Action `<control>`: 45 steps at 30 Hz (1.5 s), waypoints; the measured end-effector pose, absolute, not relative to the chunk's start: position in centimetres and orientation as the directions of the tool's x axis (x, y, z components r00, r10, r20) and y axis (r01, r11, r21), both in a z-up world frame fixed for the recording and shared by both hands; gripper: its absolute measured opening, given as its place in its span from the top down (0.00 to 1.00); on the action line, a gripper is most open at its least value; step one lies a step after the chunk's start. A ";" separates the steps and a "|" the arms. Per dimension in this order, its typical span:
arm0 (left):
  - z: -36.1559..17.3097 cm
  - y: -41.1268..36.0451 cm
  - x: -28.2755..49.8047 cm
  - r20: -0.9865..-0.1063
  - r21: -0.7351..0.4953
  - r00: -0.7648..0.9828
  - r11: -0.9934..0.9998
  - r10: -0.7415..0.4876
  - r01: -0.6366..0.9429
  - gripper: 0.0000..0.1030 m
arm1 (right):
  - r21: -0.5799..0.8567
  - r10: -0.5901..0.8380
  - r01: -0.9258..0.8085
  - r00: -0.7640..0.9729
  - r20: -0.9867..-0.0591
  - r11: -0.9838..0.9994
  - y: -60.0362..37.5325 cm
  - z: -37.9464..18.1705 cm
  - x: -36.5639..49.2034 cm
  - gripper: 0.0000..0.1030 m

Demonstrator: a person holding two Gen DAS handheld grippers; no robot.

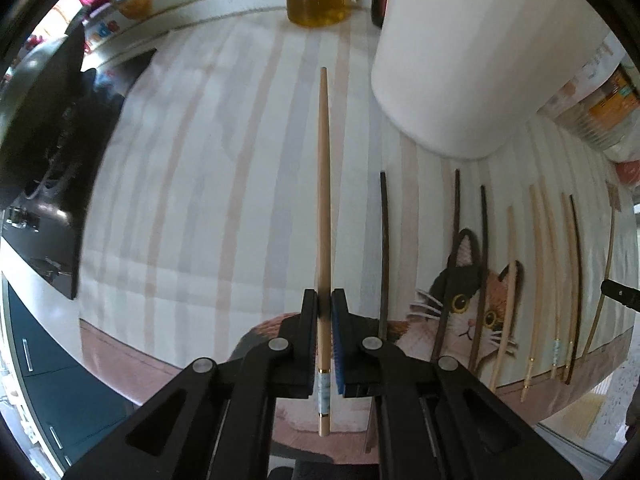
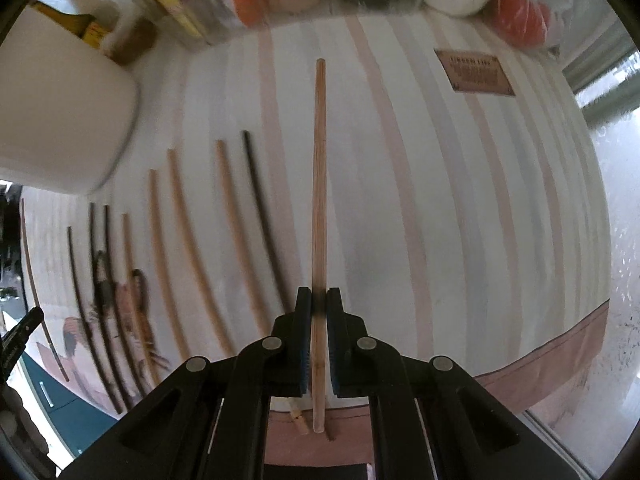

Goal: Organize utensils
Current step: 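Lift both light chopsticks upright and carry them over the cream holder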

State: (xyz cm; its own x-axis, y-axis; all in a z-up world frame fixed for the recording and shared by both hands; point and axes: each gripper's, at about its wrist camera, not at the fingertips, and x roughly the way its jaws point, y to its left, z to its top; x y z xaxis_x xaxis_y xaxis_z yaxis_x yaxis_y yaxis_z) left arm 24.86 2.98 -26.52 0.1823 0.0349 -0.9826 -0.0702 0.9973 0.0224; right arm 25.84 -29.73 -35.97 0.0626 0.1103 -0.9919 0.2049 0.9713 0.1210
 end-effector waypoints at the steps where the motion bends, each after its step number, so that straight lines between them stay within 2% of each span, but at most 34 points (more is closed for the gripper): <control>1: -26.0 3.0 24.6 -0.980 0.021 0.194 0.997 0.034 -0.071 0.96 | 0.128 0.115 0.203 0.074 -0.991 0.971 -29.4 -35.5 25.6 0.93; 7: -21.8 3.5 23.2 -0.956 0.008 0.290 0.996 0.033 -0.088 0.96 | 0.179 0.149 0.177 0.172 -0.974 0.968 -27.9 -30.8 24.4 0.93; 14: -14.8 4.4 23.8 -0.896 -0.041 0.444 0.993 0.013 -0.113 0.96 | 0.268 0.217 0.125 0.318 -0.923 0.955 -28.4 -23.2 27.0 0.93; 21: -7.3 4.4 25.0 -0.800 -0.123 0.599 0.988 -0.046 -0.088 0.96 | 0.369 0.314 0.015 0.496 -0.810 0.929 -26.5 -14.4 29.1 0.93; 28: -2.8 2.4 29.0 -0.723 -0.173 0.681 0.985 -0.115 -0.018 0.96 | 0.407 0.362 -0.067 0.603 -0.711 0.911 -23.6 -10.2 33.2 0.93; 35: -2.4 0.8 34.1 -0.681 -0.238 0.711 0.971 -0.175 0.011 0.96 | 0.470 0.400 -0.086 0.672 -0.623 0.878 -22.0 -9.7 38.5 0.93; 42: -4.6 0.2 38.0 -0.687 -0.281 0.696 0.960 -0.210 0.012 0.96 | 0.491 0.395 -0.105 0.744 -0.538 0.865 -21.2 -10.6 42.0 0.93; 45: -5.8 -0.1 38.7 -0.698 -0.297 0.680 0.955 -0.224 0.010 0.96 | 0.492 0.401 -0.115 0.748 -0.529 0.863 -20.9 -11.6 43.0 0.93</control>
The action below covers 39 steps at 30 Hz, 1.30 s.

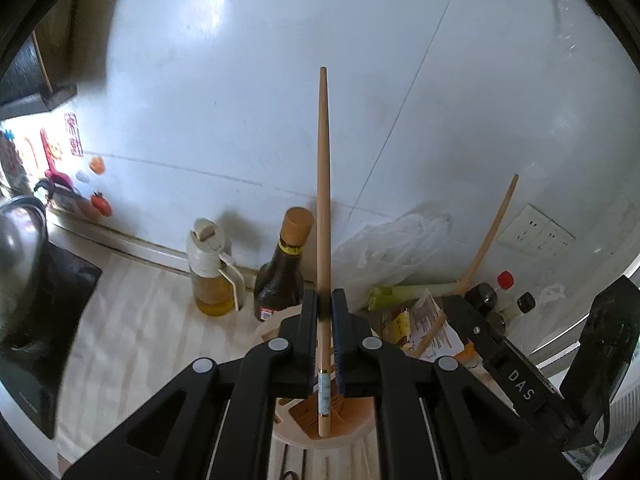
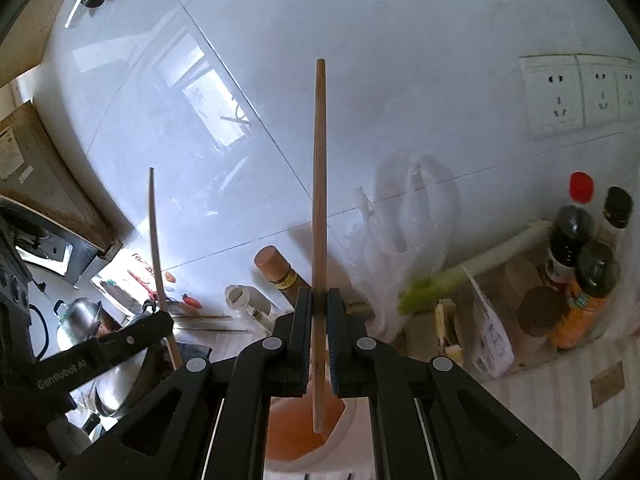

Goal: Organize utensils
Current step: 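Lift both light chopsticks upright and carry them over the cream holder, then lower the left tool's chopstick into a holder slot and open it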

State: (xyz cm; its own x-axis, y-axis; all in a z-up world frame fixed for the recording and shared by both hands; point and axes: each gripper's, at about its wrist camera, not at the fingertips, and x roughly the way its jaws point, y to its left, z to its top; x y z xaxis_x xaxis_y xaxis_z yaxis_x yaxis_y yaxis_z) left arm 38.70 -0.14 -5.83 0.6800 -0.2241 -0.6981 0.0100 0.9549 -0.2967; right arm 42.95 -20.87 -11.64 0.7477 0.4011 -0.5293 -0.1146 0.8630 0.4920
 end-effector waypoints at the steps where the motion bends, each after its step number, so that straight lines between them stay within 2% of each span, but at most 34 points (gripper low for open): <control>1: -6.2 -0.3 38.8 -0.702 -0.299 0.676 0.954 -0.227 0.010 0.96 | 0.487 0.404 -0.123 0.747 -0.528 0.865 -20.6 -12.3 43.3 0.93; 8: -8.2 -1.4 38.8 -0.723 -0.279 0.652 0.960 -0.227 0.025 0.96 | 0.472 0.429 -0.173 0.744 -0.513 0.864 -20.1 -14.5 42.5 0.93; 25: -10.4 -1.5 38.6 -0.706 -0.310 0.654 0.949 -0.271 0.059 0.95 | 0.462 0.456 -0.214 0.729 -0.511 0.861 -20.1 -15.3 39.4 0.93; 30: -10.2 -1.5 37.6 -0.713 -0.294 0.652 0.954 -0.258 0.056 0.94 | 0.483 0.499 -0.243 0.693 -0.521 0.842 -20.2 -15.6 39.0 0.92; 32: -9.8 -1.4 37.3 -0.717 -0.287 0.652 0.957 -0.247 0.048 0.90 | 0.488 0.505 -0.243 0.683 -0.527 0.838 -20.3 -15.6 38.7 0.92; 33: -9.5 -1.2 37.2 -0.720 -0.279 0.654 0.960 -0.233 0.036 0.80 | 0.495 0.516 -0.250 0.676 -0.526 0.832 -20.4 -15.5 38.5 0.92; 34: -9.0 -1.0 36.8 -0.714 -0.270 0.666 0.963 -0.218 0.026 0.58 | 0.497 0.520 -0.252 0.671 -0.529 0.830 -20.4 -15.4 38.4 0.92; 35: -8.5 -0.7 36.4 -0.705 -0.266 0.678 0.964 -0.206 0.017 0.44 | 0.499 0.523 -0.252 0.665 -0.534 0.829 -20.6 -15.3 38.2 0.92; 36: -8.0 -0.4 36.0 -0.695 -0.266 0.692 0.964 -0.195 0.004 0.23 | 0.500 0.525 -0.252 0.662 -0.535 0.828 -20.6 -15.2 38.1 0.90; 37: -7.4 0.0 35.5 -0.680 -0.264 0.712 0.964 -0.177 -0.013 0.17 | 0.505 0.534 -0.259 0.657 -0.533 0.823 -20.8 -14.9 37.9 0.86; 38: -7.0 0.3 35.2 -0.674 -0.256 0.721 0.966 -0.161 -0.023 0.16 | 0.505 0.533 -0.259 0.659 -0.531 0.823 -20.9 -14.6 37.6 0.83; 39: -6.6 0.5 34.9 -0.671 -0.242 0.728 0.970 -0.142 -0.033 0.14 | 0.504 0.531 -0.258 0.661 -0.530 0.824 -21.1 -14.3 37.3 0.74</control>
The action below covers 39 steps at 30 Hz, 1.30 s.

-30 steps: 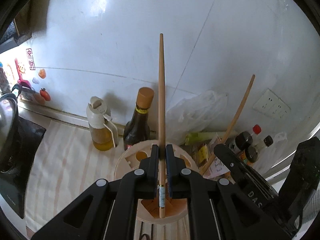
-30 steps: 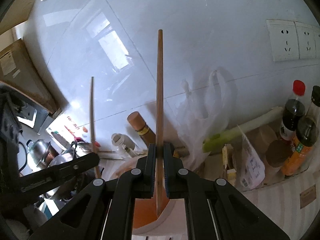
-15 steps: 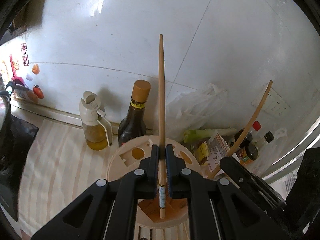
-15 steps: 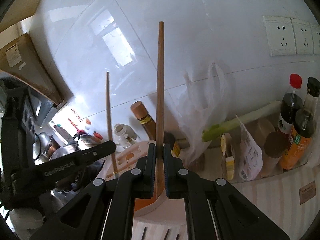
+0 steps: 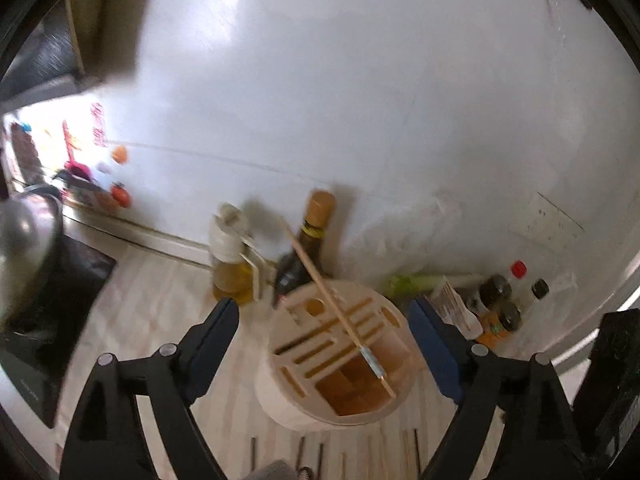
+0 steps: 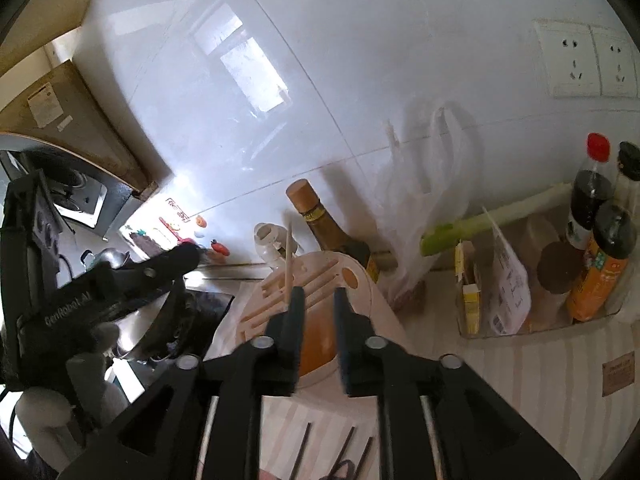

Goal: Organize utensils
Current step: 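Lower the left tool's chopstick into a holder slot and open it, then lower the right tool's chopstick into the holder and open the right tool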

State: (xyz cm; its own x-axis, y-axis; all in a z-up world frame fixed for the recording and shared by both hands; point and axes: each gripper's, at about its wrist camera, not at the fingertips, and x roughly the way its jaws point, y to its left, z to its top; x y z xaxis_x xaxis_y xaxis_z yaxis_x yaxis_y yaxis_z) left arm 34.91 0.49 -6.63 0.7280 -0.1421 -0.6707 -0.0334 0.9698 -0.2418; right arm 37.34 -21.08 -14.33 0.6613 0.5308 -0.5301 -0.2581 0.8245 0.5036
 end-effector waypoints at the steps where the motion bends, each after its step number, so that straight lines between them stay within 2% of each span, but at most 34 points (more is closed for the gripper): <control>1: -6.3 0.8 34.6 -0.668 -0.226 0.734 0.973 -0.122 -0.045 0.03 | 0.504 0.531 -0.258 0.662 -0.530 0.824 -21.2 -14.1 37.1 0.64; 2: -6.1 1.0 34.4 -0.668 -0.218 0.736 0.975 -0.111 -0.050 0.00 | 0.506 0.533 -0.259 0.661 -0.529 0.823 -21.4 -13.8 36.9 0.60; 4: -5.9 1.4 33.8 -0.666 -0.177 0.742 0.982 -0.071 -0.066 0.00 | 0.493 0.518 -0.249 0.662 -0.542 0.833 -21.5 -13.3 36.5 0.40; 5: -5.9 1.5 33.6 -0.665 -0.161 0.745 0.984 -0.055 -0.070 0.00 | 0.479 0.505 -0.244 0.665 -0.550 0.843 -21.5 -12.9 36.3 0.36; 7: -6.0 1.7 33.2 -0.675 -0.129 0.737 0.988 -0.026 -0.083 0.00 | 0.448 0.483 -0.244 0.671 -0.563 0.860 -21.4 -12.2 35.8 0.20; 8: -6.0 1.9 33.0 -0.679 -0.122 0.734 0.988 -0.016 -0.092 0.00 | 0.425 0.465 -0.239 0.673 -0.576 0.873 -21.1 -11.8 35.7 0.16; 10: -6.0 2.0 32.6 -0.687 -0.115 0.726 0.988 -0.004 -0.104 0.00 | 0.403 0.448 -0.237 0.675 -0.586 0.884 -21.0 -11.2 35.4 0.12; 16: -6.8 2.4 30.9 -0.736 -0.064 0.676 0.989 0.041 -0.130 0.00 | 0.375 0.381 -0.154 0.640 -0.667 0.914 -21.9 -10.3 34.4 0.09; 20: -8.8 3.3 31.1 -0.828 -0.046 0.558 0.986 0.053 -0.163 0.00 | 0.419 0.423 -0.137 0.538 -0.729 0.898 -22.0 -10.3 35.0 0.10; 23: -9.8 4.7 33.2 -0.884 -0.076 0.466 0.976 0.028 -0.203 0.00 | 0.463 0.491 -0.179 0.443 -0.750 0.868 -20.8 -9.9 36.8 0.19; 25: -10.0 5.1 34.6 -0.898 -0.044 0.437 0.975 0.056 -0.216 0.00 | 0.482 0.525 -0.207 0.348 -0.777 0.851 -19.3 -9.6 39.0 0.38; 26: -10.1 5.4 35.6 -0.902 -0.024 0.425 0.974 0.076 -0.225 0.00 | 0.474 0.523 -0.224 0.313 -0.792 0.852 -18.3 -9.4 40.3 0.42; 30: -11.4 6.8 38.5 -0.925 0.010 0.366 0.971 0.100 -0.241 0.00 | 0.394 0.455 -0.268 0.225 -0.862 0.879 -14.7 -9.9 44.6 0.47; 31: -11.8 7.2 39.1 -0.931 0.014 0.351 0.969 0.103 -0.245 0.00 | 0.372 0.431 -0.280 0.192 -0.882 0.885 -13.4 -10.5 46.1 0.55; 36: -14.0 8.5 40.9 -0.951 0.029 0.291 0.965 0.107 -0.261 0.00 | 0.285 0.336 -0.328 0.112 -0.935 0.901 -9.3 -12.9 49.9 0.70; 39: -14.9 8.9 41.2 -0.956 0.034 0.274 0.964 0.108 -0.263 0.00 | 0.243 0.291 -0.350 0.090 -0.953 0.905 -7.2 -14.0 51.2 0.71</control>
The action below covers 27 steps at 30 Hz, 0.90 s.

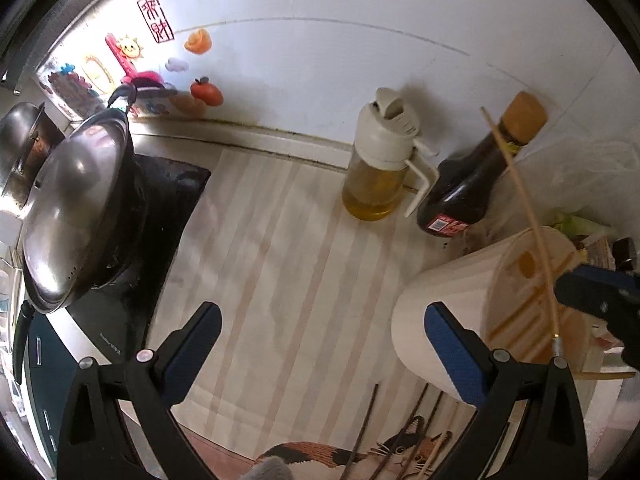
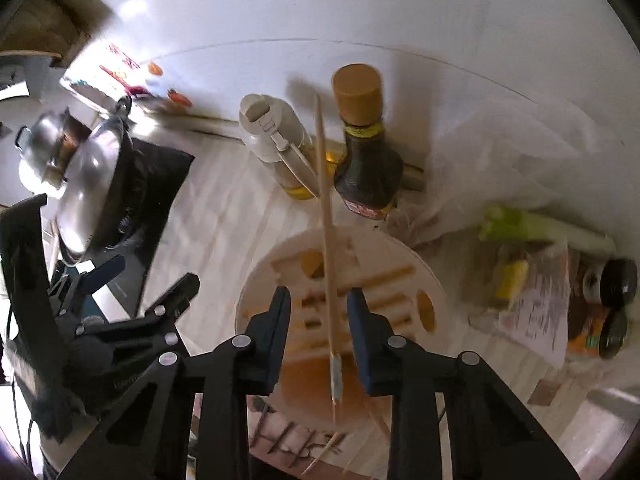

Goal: Organize utensils
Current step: 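Lower the right tool's chopstick into the holder and open the right tool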

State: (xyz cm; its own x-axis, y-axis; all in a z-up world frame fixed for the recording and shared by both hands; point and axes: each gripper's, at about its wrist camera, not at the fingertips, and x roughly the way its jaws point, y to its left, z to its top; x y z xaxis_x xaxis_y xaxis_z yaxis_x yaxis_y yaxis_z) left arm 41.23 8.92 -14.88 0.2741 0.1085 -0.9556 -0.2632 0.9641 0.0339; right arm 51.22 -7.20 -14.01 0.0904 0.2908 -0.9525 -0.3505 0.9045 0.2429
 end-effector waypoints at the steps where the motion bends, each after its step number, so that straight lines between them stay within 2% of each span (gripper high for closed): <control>1: -15.1 9.0 41.2 -0.956 0.035 0.271 0.964 0.109 -0.263 0.00 | 0.224 0.272 -0.361 0.086 -0.959 0.905 -6.5 -14.3 51.5 0.73; 6: -15.5 9.5 41.4 -0.958 0.023 0.268 0.962 0.099 -0.271 0.00 | 0.152 0.201 -0.376 0.094 -0.975 0.914 -5.0 -15.3 52.7 0.93; 12: -14.8 10.1 41.1 -0.950 0.020 0.295 0.960 0.106 -0.281 0.00 | 0.172 0.240 -0.332 0.177 -0.954 0.927 -6.7 -14.7 52.4 0.94; 20: -13.6 10.5 40.1 -0.938 -0.045 0.340 0.950 0.067 -0.310 0.00 | 0.285 0.368 -0.258 0.379 -0.849 0.923 -10.6 -12.4 49.0 0.94; 23: -13.2 9.9 39.8 -0.936 -0.046 0.346 0.955 0.061 -0.292 0.00 | 0.324 0.396 -0.243 0.372 -0.839 0.914 -11.2 -12.7 47.3 0.94; 27: -12.9 9.3 39.4 -0.934 -0.045 0.354 0.962 0.056 -0.271 0.00 | 0.346 0.400 -0.228 0.263 -0.878 0.910 -11.4 -14.5 46.7 0.95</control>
